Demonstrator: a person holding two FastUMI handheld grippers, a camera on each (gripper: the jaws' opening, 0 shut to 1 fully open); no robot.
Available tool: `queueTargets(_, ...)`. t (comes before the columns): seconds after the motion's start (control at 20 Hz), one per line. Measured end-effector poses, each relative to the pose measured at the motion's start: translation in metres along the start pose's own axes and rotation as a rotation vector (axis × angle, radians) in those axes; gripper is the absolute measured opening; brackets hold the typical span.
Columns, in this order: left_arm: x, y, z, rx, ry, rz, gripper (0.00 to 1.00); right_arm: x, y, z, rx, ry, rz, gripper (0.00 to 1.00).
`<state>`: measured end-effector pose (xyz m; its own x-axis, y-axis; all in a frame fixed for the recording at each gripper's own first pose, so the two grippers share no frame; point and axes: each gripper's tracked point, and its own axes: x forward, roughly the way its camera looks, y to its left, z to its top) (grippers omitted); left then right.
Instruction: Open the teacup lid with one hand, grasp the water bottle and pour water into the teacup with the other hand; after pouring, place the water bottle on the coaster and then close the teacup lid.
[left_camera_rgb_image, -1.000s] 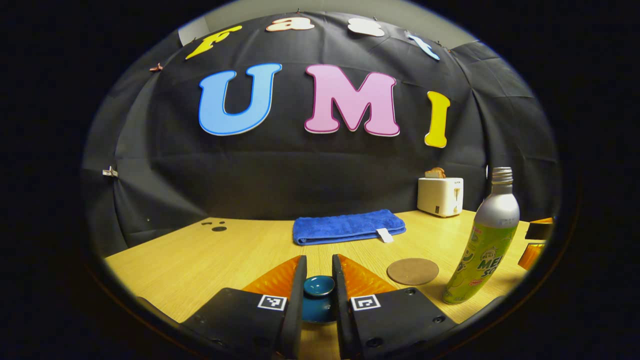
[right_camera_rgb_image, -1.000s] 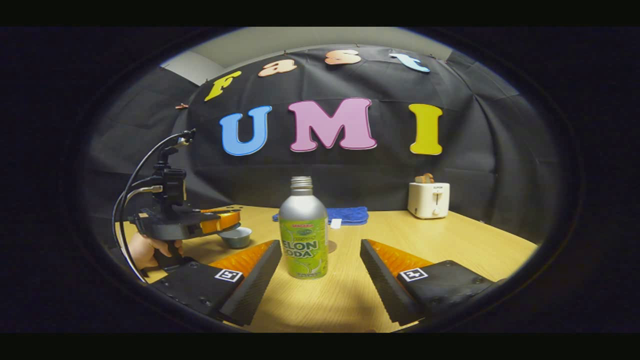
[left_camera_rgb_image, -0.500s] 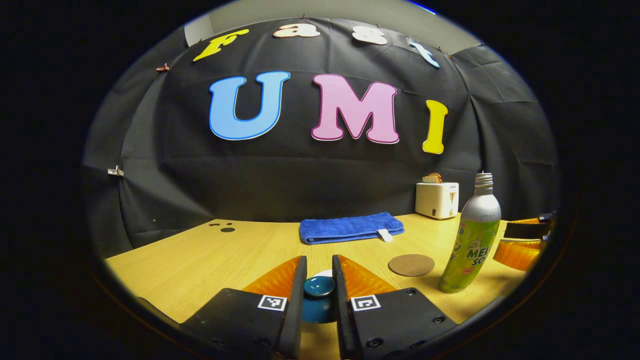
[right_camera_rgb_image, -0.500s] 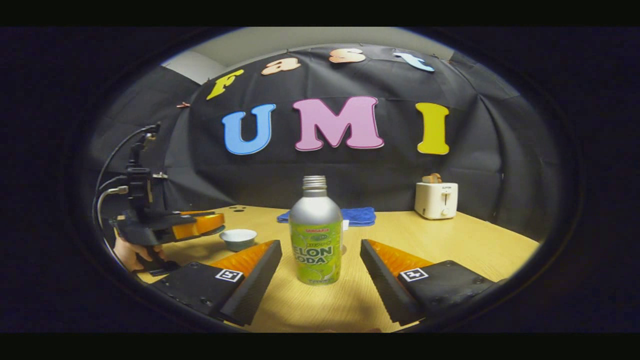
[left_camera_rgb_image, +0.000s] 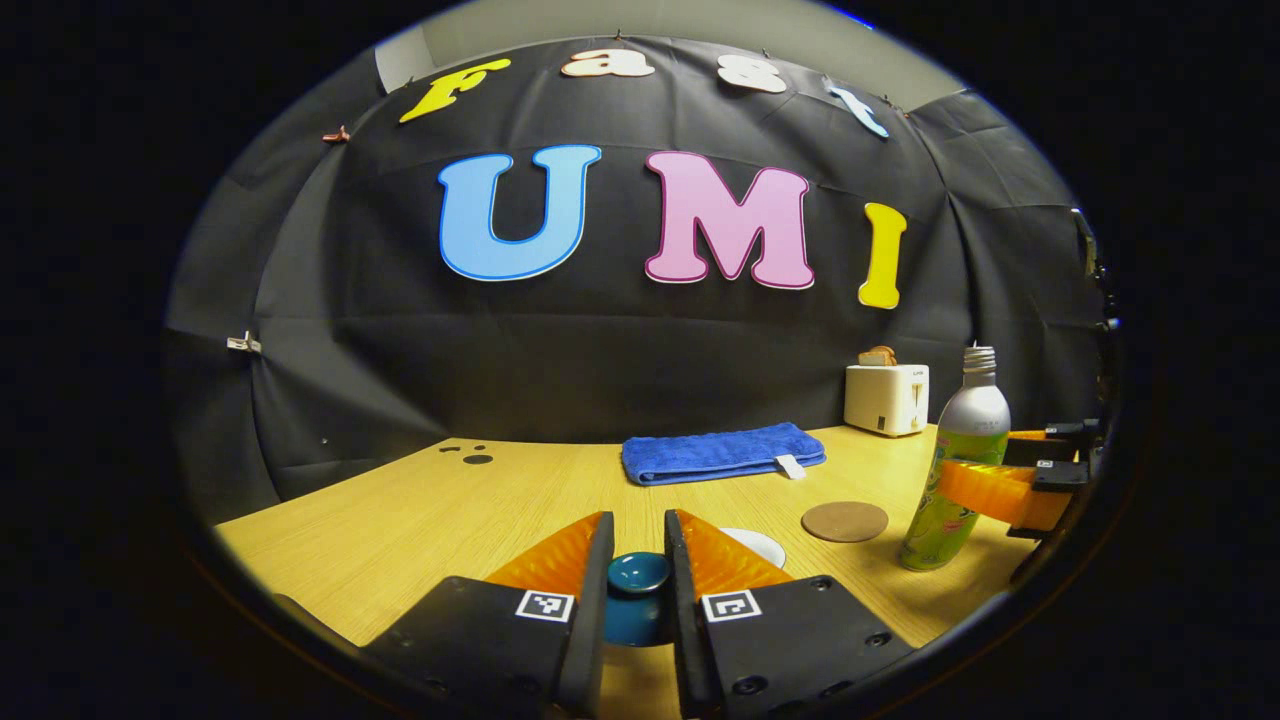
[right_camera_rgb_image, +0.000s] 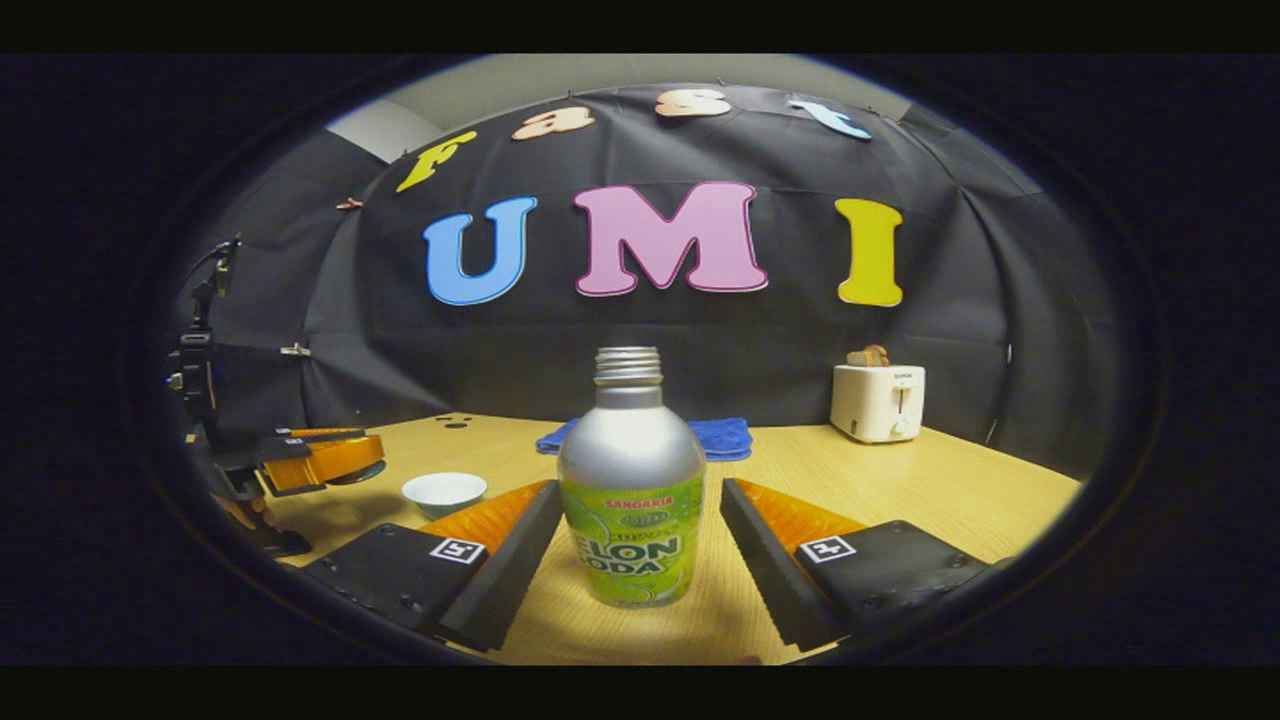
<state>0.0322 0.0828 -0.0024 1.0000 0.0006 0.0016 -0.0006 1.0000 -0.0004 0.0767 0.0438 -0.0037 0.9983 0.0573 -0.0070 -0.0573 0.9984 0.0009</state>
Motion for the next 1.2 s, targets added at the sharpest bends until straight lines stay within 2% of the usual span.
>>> queueTargets(0.05, 0.000, 0.000, 0.000, 0.001, -0.001, -0.006, 0.32, 0.005, 0.000, -0.001, 0.000, 0.000, -0.007, 0.96)
queueTargets(0.15, 0.003, -0.001, 0.000, 0.001, -0.001, -0.024, 0.33, 0.010, 0.000, -0.003, 0.000, 0.002, -0.009, 0.98)
queueTargets(0.35, 0.009, 0.016, -0.001, 0.000, 0.001, -0.002, 0.34, 0.014, 0.000, -0.007, 0.003, 0.009, 0.011, 0.98)
queueTargets(0.4, 0.009, 0.019, 0.000, 0.001, 0.001, -0.001, 0.33, 0.016, -0.001, -0.005, 0.000, 0.008, 0.010, 0.88)
queueTargets(0.45, 0.011, 0.020, -0.001, 0.001, 0.001, -0.007, 0.32, 0.020, 0.000, -0.004, -0.001, 0.009, 0.011, 0.83)
queueTargets(0.65, 0.018, 0.030, -0.001, 0.001, 0.000, -0.044, 0.32, 0.020, 0.007, 0.001, -0.009, 0.010, 0.039, 0.78)
queueTargets(0.75, 0.018, 0.038, -0.001, 0.001, 0.000, -0.046, 0.32, 0.022, 0.012, 0.000, -0.052, 0.013, 0.056, 0.76)
queueTargets(0.9, 0.017, 0.052, -0.001, 0.001, 0.000, -0.029, 0.32, 0.032, 0.009, -0.001, -0.218, 0.037, 0.051, 0.75)
queueTargets(1.0, 0.017, 0.061, -0.002, 0.000, 0.002, -0.008, 0.32, 0.043, 0.013, -0.001, -0.324, 0.054, 0.078, 0.75)
queueTargets(1.2, 0.017, 0.062, -0.002, 0.000, 0.003, -0.003, 0.35, 0.067, 0.017, 0.018, -0.603, 0.003, 0.086, 0.75)
